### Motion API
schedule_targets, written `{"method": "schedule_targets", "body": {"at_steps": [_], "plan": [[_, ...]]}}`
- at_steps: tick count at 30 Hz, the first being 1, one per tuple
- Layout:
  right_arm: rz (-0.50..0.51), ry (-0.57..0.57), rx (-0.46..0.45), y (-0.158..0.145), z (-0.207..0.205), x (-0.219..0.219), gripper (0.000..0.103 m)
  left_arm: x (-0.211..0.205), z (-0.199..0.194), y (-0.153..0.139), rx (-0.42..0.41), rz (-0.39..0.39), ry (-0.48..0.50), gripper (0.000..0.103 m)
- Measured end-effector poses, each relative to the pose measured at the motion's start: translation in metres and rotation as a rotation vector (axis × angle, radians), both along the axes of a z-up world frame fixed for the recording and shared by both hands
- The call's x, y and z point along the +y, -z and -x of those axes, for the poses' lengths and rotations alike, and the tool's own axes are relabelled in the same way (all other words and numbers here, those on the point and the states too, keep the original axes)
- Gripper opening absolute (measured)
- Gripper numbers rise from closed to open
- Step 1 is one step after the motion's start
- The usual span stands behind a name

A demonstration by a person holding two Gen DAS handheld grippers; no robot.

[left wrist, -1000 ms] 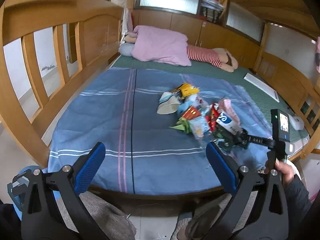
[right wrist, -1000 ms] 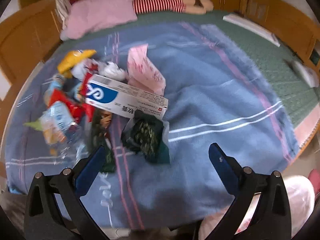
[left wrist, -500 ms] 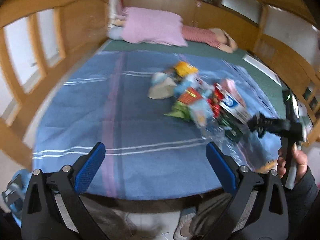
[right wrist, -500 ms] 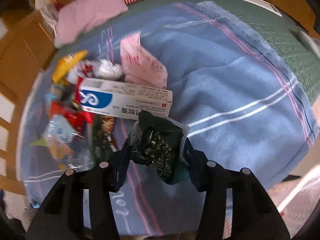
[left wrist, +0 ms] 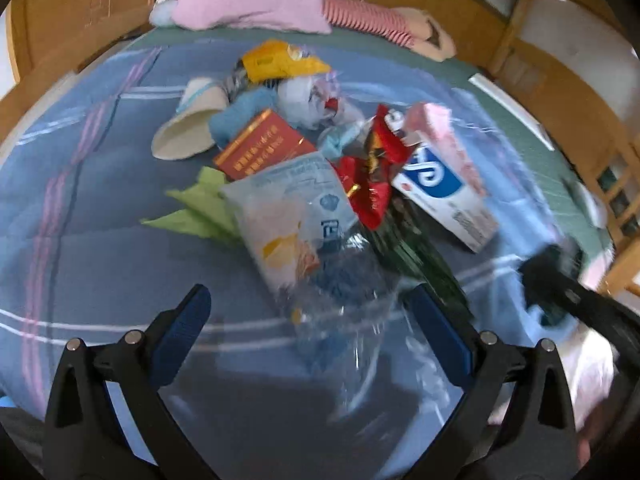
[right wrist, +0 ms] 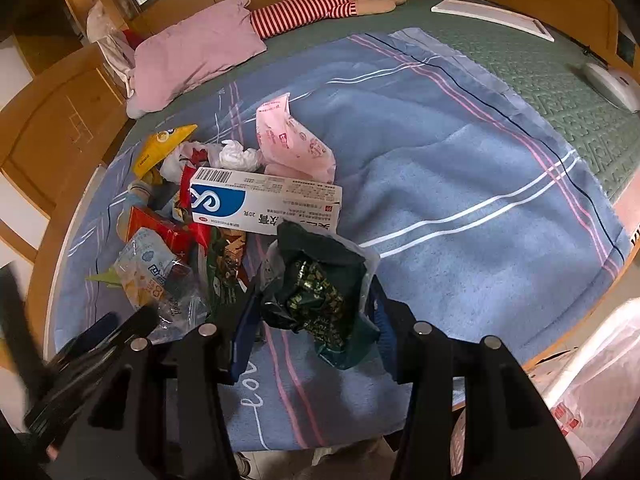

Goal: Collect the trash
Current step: 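Grasp the dark green wrapper with the right tool while the left tool grasps the clear plastic bag, then carry both items to the white wastebasket and open both tools to drop them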

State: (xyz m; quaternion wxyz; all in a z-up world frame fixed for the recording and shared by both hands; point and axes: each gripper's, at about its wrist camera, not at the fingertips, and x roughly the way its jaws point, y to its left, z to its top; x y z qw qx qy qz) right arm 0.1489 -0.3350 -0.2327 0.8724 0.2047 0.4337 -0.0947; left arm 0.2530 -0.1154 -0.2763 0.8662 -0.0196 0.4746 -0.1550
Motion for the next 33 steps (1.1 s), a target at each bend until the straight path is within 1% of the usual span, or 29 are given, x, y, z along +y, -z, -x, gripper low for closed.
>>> {"method": "schedule_targets", "body": {"at_steps": [1,2,3,4,5,6,7,8,9,10,13,14,17,19,20,21,23,26,28,29,30,33], "plan": [[-0.006,0.001,-0.002,0.000,0.001,-0.002,0.052,-0.003,-0.004,0.005,-0.001,0.004,-0.014,0.100],[-0.015,0.003,-0.004,0.000,0.002,-0.004,0.052,-0.004,-0.007,0.008,-0.006,0.002,-0.024,0.098],[-0.021,0.006,-0.005,0.001,0.002,-0.006,0.052,-0.005,-0.009,0.013,0.001,-0.012,-0.040,0.093],[-0.029,0.009,-0.005,0.002,0.002,-0.007,0.052,-0.005,-0.011,0.016,0.014,-0.003,-0.033,0.076],[-0.040,0.012,-0.006,0.002,0.003,-0.009,0.052,-0.005,-0.011,0.018,0.036,0.022,-0.008,0.059],[-0.047,0.015,-0.008,0.003,0.003,-0.011,0.052,-0.006,-0.013,0.019,0.040,0.022,0.001,0.055],[-0.058,0.018,-0.012,0.003,0.003,-0.012,0.052,-0.008,-0.011,0.016,0.022,0.010,0.013,0.044],[-0.064,0.019,-0.016,0.003,0.003,-0.012,0.052,-0.009,-0.007,0.012,0.003,-0.007,0.025,0.026],[-0.067,0.017,-0.021,0.002,0.003,-0.011,0.052,-0.008,-0.005,0.009,-0.005,-0.009,0.031,0.016],[-0.064,0.016,-0.028,0.002,0.004,-0.011,0.052,-0.006,-0.003,0.004,-0.010,-0.003,0.036,0.003],[-0.042,0.005,-0.051,-0.003,0.006,-0.005,0.052,0.006,0.010,-0.013,-0.045,0.023,0.061,0.002],[-0.033,0.003,-0.056,-0.005,0.007,-0.003,0.052,0.010,0.017,-0.019,-0.073,0.011,0.074,0.002],[-0.028,0.003,-0.073,-0.008,0.009,-0.001,0.052,0.017,0.031,-0.030,-0.115,-0.012,0.093,0.002],[-0.025,0.005,-0.089,-0.012,0.013,0.001,0.052,0.020,0.044,-0.045,-0.155,-0.021,0.103,0.002],[-0.020,0.009,-0.103,-0.017,0.019,0.003,0.052,0.022,0.049,-0.054,-0.175,-0.019,0.112,0.002],[-0.016,0.010,-0.115,-0.022,0.025,0.004,0.052,0.021,0.059,-0.068,-0.211,-0.009,0.134,0.002],[-0.002,0.027,-0.143,-0.034,0.043,0.002,0.052,0.018,0.073,-0.083,-0.256,-0.007,0.167,0.002],[0.023,0.076,-0.168,-0.053,0.075,-0.009,0.052,-0.007,0.097,-0.107,-0.296,0.031,0.259,0.002],[0.043,0.125,-0.180,-0.064,0.101,-0.020,0.052,-0.035,0.116,-0.118,-0.317,0.057,0.345,0.002],[0.056,0.168,-0.186,-0.071,0.123,-0.030,0.052,-0.047,0.125,-0.121,-0.325,0.066,0.383,0.002],[0.066,0.195,-0.188,-0.075,0.135,-0.036,0.052,-0.068,0.140,-0.125,-0.327,0.083,0.446,0.002],[0.108,0.314,-0.181,-0.085,0.190,-0.062,0.053,-0.113,0.170,-0.123,-0.316,0.101,0.576,0.002]]}}
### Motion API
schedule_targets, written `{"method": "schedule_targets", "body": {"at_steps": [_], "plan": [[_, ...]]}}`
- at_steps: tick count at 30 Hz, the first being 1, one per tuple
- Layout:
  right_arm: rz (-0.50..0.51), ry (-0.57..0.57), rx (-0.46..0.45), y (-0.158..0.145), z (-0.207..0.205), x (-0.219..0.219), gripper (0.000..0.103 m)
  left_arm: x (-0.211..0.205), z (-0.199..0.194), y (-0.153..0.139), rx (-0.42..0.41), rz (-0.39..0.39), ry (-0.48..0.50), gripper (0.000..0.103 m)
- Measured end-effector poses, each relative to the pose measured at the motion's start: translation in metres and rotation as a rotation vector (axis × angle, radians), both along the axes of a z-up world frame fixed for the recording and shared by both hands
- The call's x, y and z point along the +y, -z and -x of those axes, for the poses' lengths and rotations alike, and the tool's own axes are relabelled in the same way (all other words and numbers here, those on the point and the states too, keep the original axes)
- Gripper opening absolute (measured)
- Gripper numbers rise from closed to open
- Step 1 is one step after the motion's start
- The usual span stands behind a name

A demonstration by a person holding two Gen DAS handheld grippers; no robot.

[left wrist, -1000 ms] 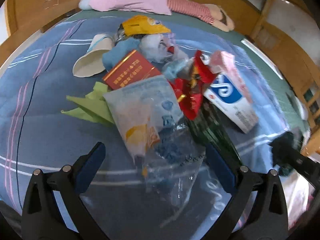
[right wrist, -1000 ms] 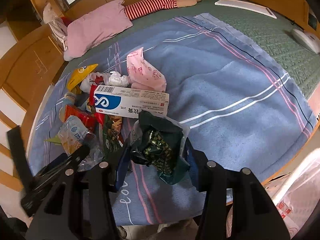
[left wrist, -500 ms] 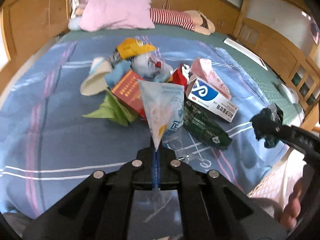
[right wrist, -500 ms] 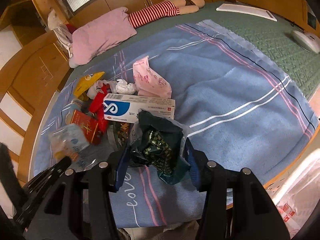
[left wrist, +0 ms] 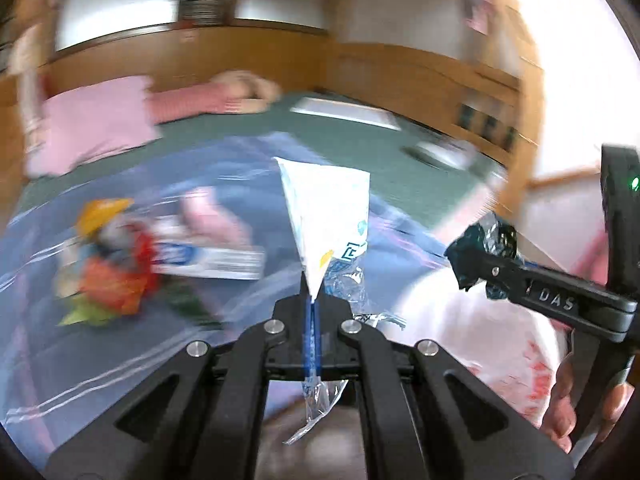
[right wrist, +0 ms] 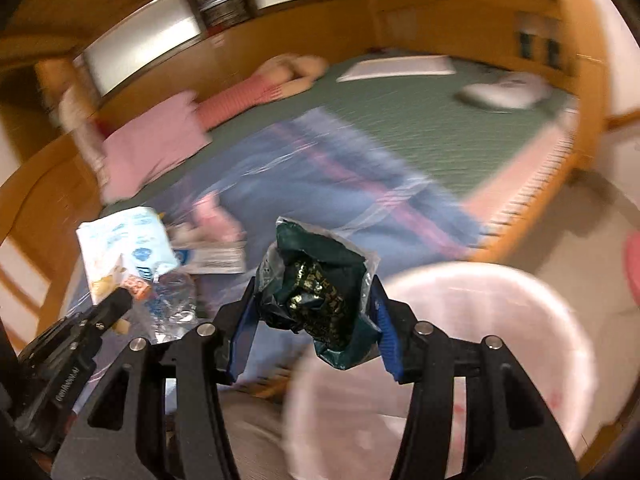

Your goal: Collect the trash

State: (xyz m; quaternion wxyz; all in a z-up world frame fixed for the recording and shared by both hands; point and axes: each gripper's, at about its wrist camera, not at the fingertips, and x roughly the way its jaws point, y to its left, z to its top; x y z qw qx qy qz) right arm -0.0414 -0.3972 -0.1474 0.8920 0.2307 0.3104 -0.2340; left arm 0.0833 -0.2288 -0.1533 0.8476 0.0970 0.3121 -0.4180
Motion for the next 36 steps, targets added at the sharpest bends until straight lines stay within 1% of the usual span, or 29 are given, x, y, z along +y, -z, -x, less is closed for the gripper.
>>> {"method": "schedule_targets", "body": {"at_steps": [2,4,6,7,9,10,11,12,13,14,15,20,24,28,31,32,36], "plan": [[0.017,0.071,0.018,-0.002,0.031,-0.015,0.053,-0.031,0.018,0.008,0.031,-0.018,0.078,0.002],[0.019,0.144,0.040,0.002,0.060,-0.031,0.053,-0.062,0.036,0.022,0.061,-0.053,0.146,0.002],[0.010,0.193,0.055,0.007,0.079,-0.041,0.053,-0.086,0.055,0.034,0.063,-0.089,0.199,0.002],[0.007,0.214,0.065,0.011,0.087,-0.045,0.053,-0.096,0.064,0.040,0.065,-0.106,0.231,0.002],[-0.008,0.245,0.109,0.022,0.100,-0.054,0.054,-0.105,0.077,0.048,0.072,-0.133,0.261,0.003],[-0.014,0.249,0.118,0.027,0.102,-0.055,0.056,-0.109,0.082,0.053,0.085,-0.149,0.279,0.008],[-0.020,0.258,0.122,0.031,0.107,-0.057,0.059,-0.111,0.085,0.055,0.093,-0.160,0.288,0.029],[-0.023,0.264,0.127,0.034,0.109,-0.057,0.059,-0.111,0.087,0.057,0.093,-0.172,0.291,0.044],[-0.024,0.267,0.132,0.036,0.111,-0.057,0.059,-0.108,0.086,0.058,0.071,-0.171,0.277,0.064],[-0.030,0.266,0.136,0.040,0.112,-0.056,0.059,-0.105,0.087,0.055,0.037,-0.164,0.254,0.067],[-0.037,0.265,0.137,0.041,0.113,-0.057,0.059,-0.105,0.087,0.053,0.027,-0.164,0.246,0.067],[-0.046,0.244,0.144,0.046,0.108,-0.053,0.061,-0.094,0.071,0.043,0.036,-0.151,0.185,0.072],[-0.044,0.235,0.136,0.043,0.107,-0.050,0.061,-0.083,0.062,0.036,0.041,-0.129,0.147,0.072],[-0.043,0.236,0.129,0.040,0.108,-0.049,0.061,-0.072,0.056,0.025,0.011,-0.113,0.111,0.075],[-0.038,0.227,0.132,0.039,0.106,-0.046,0.061,-0.064,0.049,0.018,-0.030,-0.125,0.057,0.078],[-0.030,0.222,0.137,0.039,0.104,-0.044,0.064,-0.062,0.047,0.016,-0.036,-0.126,0.044,0.081],[-0.014,0.199,0.125,0.035,0.098,-0.034,0.068,-0.046,0.034,0.005,-0.053,-0.117,-0.033,0.086]]}}
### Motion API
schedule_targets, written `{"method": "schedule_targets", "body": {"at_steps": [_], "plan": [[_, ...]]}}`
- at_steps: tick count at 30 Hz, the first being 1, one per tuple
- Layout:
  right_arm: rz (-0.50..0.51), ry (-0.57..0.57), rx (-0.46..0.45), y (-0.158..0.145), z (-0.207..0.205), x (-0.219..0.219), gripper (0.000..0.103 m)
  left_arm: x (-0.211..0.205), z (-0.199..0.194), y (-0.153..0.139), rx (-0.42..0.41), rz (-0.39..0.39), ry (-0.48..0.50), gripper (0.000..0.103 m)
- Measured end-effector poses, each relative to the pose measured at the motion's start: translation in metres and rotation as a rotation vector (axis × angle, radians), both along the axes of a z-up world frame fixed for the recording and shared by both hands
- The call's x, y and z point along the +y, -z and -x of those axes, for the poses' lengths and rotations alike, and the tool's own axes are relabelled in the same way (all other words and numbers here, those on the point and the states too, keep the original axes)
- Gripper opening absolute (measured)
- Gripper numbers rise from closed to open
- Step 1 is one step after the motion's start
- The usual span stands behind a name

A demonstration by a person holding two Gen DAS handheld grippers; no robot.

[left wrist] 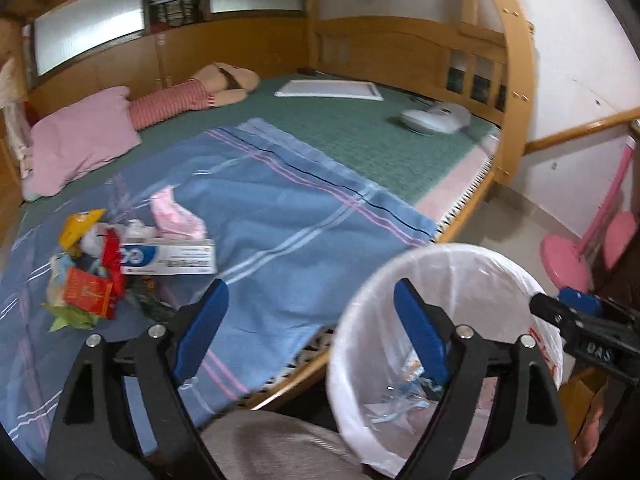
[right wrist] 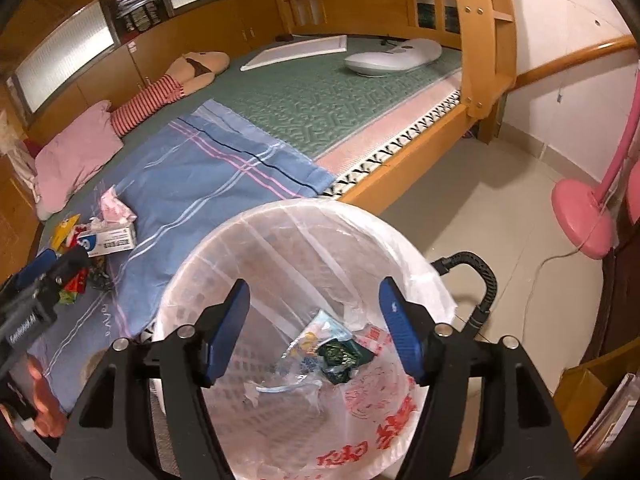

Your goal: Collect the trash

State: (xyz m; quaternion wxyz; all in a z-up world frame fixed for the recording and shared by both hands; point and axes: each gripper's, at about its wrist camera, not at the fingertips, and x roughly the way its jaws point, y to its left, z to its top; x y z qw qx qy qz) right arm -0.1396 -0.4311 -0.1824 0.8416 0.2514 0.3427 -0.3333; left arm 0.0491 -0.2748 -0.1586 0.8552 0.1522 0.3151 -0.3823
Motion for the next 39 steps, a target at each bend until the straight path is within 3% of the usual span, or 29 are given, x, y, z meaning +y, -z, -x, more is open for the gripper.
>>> {"method": "schedule_targets", "body": {"at_steps": [8,17,23,25,28,30,32,34,37,39], "plan": [[0.028,-0.089,-0.075,-0.017,-0.031,0.034,0.078,0.053,-0.029,-0.029,-0.060,0.024,-0.207,0.095],[0.054,-0.314,-0.157,-0.036,-0.082,0.098,0.079,0.166,-0.049,-0.073,-0.187,0.053,-0.547,0.096],[0.069,-0.466,-0.217,-0.051,-0.100,0.145,0.082,0.241,-0.049,-0.093,-0.152,0.079,-0.766,0.096],[0.072,-0.499,-0.234,-0.054,-0.101,0.156,0.084,0.260,-0.048,-0.097,-0.152,0.016,-0.821,0.096],[0.074,-0.552,-0.256,-0.058,-0.102,0.174,0.084,0.271,-0.041,-0.102,-0.284,-0.183,-0.974,0.100],[0.073,-0.579,-0.265,-0.060,-0.103,0.182,0.084,0.279,-0.034,-0.108,-0.362,-0.262,-1.075,0.100],[0.077,-0.599,-0.272,-0.064,-0.103,0.190,0.084,0.290,-0.028,-0.117,-0.420,-0.310,-1.193,0.100],[0.084,-0.616,-0.283,-0.069,-0.101,0.196,0.084,0.302,-0.026,-0.123,-0.461,-0.337,-1.252,0.100],[0.102,-0.633,-0.300,-0.078,-0.098,0.203,0.084,0.307,-0.010,-0.132,-0.628,-0.435,-1.355,0.100],[0.115,-0.643,-0.323,-0.084,-0.094,0.206,0.084,0.313,0.000,-0.138,-0.703,-0.456,-1.400,0.100]]}}
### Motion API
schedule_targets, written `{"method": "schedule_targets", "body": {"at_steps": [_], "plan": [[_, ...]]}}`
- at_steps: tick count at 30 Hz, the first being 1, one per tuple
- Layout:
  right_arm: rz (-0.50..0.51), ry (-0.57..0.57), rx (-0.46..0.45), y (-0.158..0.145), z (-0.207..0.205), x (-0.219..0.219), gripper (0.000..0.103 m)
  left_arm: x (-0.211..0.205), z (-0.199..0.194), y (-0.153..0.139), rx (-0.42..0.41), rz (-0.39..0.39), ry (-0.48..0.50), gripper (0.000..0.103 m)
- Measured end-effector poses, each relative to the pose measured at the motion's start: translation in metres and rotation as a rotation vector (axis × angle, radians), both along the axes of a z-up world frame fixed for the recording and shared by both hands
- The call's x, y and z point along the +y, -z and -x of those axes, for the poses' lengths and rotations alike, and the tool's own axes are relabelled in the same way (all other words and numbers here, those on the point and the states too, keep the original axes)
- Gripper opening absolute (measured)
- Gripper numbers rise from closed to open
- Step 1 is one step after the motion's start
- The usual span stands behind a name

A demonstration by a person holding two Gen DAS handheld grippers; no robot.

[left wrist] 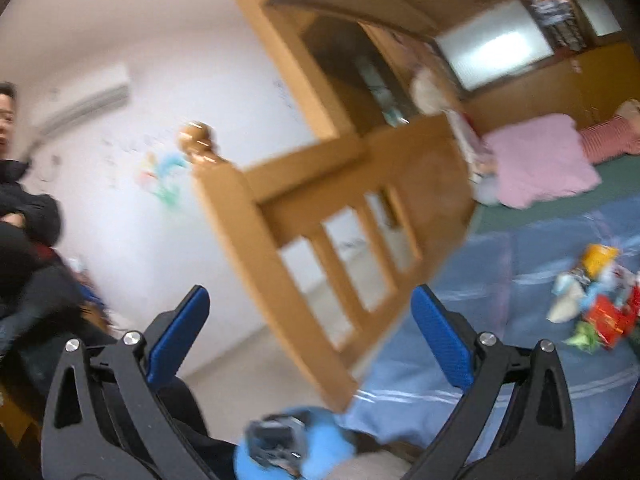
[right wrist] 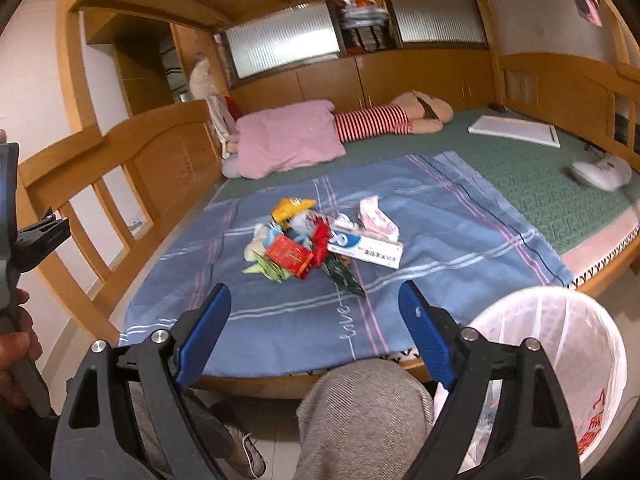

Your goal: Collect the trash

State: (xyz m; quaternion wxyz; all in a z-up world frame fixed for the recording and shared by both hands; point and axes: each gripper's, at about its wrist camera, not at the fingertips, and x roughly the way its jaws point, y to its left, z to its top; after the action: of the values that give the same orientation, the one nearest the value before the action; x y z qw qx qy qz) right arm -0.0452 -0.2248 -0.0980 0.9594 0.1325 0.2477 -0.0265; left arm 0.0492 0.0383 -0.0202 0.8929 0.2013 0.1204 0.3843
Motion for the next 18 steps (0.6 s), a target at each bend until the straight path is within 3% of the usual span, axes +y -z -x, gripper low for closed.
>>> {"method": "schedule_targets", "body": {"at_steps": [2,11,18], "plan": [[0.003,-0.007,-0.015,-0.005,0.002,0.005,0.088,0.000,0.004,-0.006,-0.022,-0.019,-0.020,0.100],[0.042,-0.032,-0.022,-0.010,-0.003,0.024,0.089,-0.001,0.018,-0.026,-0.123,-0.159,-0.155,0.100],[0.063,-0.030,-0.033,-0.010,0.001,0.034,0.089,-0.002,0.037,-0.026,-0.207,-0.187,-0.112,0.100]]}}
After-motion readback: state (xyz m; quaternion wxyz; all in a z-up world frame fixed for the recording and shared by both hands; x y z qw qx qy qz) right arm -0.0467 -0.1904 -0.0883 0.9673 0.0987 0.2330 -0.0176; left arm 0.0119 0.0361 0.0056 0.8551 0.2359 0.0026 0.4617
